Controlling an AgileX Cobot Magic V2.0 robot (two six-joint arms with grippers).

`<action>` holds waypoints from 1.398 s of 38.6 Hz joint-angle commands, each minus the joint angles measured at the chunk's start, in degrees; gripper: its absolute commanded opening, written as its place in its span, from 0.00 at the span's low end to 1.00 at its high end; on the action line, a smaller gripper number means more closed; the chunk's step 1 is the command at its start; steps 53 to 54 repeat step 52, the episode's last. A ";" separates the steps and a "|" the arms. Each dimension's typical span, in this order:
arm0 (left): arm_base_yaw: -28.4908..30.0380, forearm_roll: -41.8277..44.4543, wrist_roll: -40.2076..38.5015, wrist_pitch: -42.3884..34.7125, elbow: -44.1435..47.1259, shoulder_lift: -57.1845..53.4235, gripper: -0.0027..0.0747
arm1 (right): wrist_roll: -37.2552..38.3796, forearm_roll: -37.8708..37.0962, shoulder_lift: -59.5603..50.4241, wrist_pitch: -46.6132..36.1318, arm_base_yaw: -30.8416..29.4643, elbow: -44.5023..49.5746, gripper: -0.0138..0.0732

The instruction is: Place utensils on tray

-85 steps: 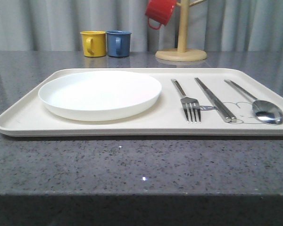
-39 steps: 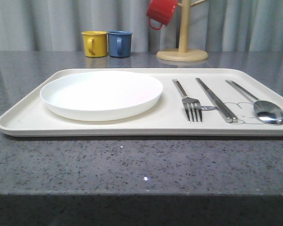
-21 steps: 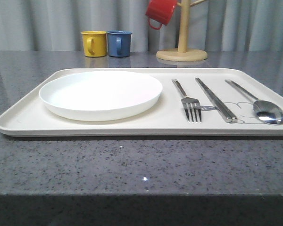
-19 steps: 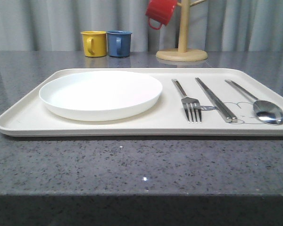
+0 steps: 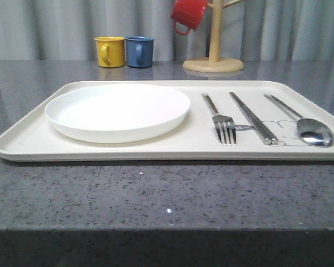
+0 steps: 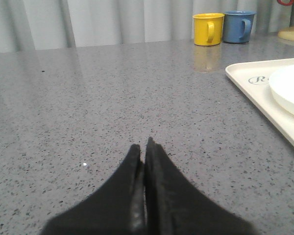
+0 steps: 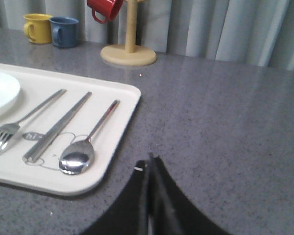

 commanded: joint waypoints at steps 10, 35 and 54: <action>-0.02 -0.01 -0.56 -4.76 0.15 -1.29 0.01 | -7.02 10.82 -0.93 -17.97 -13.02 12.89 0.08; -0.02 -0.01 -0.56 -4.76 0.15 -1.29 0.01 | -7.02 10.82 -0.93 -17.00 -13.17 12.89 0.08; -0.02 -0.01 -0.56 -4.76 0.15 -1.29 0.01 | -7.02 10.82 -0.93 -17.00 -13.17 12.89 0.08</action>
